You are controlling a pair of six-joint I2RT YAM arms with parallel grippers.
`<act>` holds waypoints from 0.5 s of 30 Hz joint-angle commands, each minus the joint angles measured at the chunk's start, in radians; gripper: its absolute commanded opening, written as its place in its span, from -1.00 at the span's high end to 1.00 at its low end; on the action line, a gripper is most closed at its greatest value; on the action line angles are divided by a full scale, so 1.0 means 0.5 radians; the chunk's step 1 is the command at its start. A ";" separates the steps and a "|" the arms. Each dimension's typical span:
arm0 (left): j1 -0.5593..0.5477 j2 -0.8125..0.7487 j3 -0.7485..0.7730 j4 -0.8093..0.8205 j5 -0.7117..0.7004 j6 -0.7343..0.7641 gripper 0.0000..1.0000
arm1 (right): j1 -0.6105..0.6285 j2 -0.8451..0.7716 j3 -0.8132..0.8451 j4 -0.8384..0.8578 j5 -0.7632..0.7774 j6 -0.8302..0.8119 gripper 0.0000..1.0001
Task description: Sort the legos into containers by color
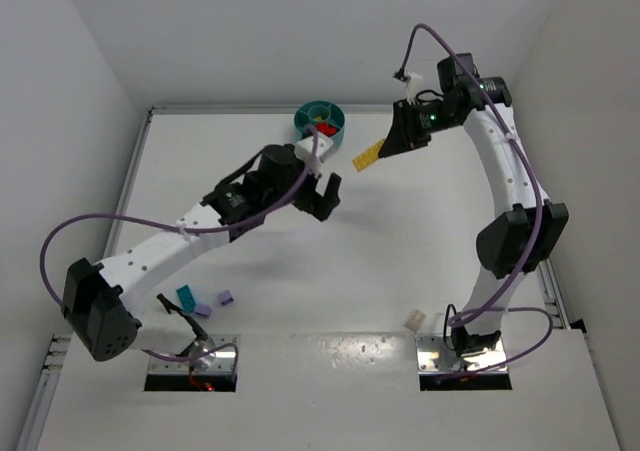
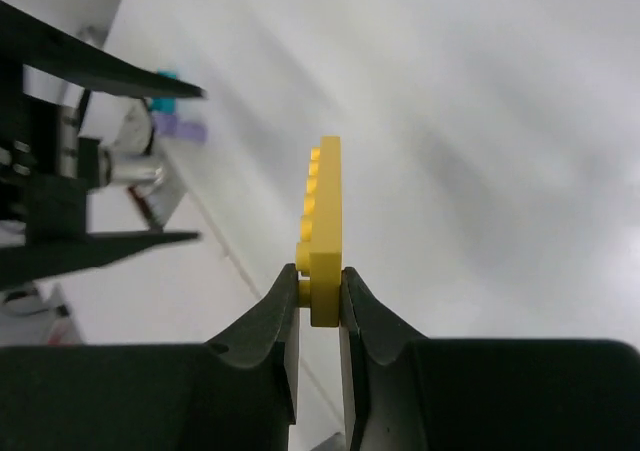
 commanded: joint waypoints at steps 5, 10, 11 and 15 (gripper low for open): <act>0.488 -0.045 0.230 -0.503 -0.079 -0.096 -0.99 | 0.010 0.389 0.738 0.230 0.497 0.111 1.00; 0.811 -0.109 0.187 -0.607 -0.036 -0.078 -0.99 | 0.056 0.711 1.094 0.353 0.574 0.200 1.00; 0.839 -0.109 0.169 -0.607 -0.015 -0.078 -0.99 | 0.075 0.754 1.135 0.393 0.604 0.218 1.00; 0.928 -0.127 0.147 -0.607 0.010 -0.078 -0.99 | 0.115 0.807 1.120 0.657 0.672 0.286 1.00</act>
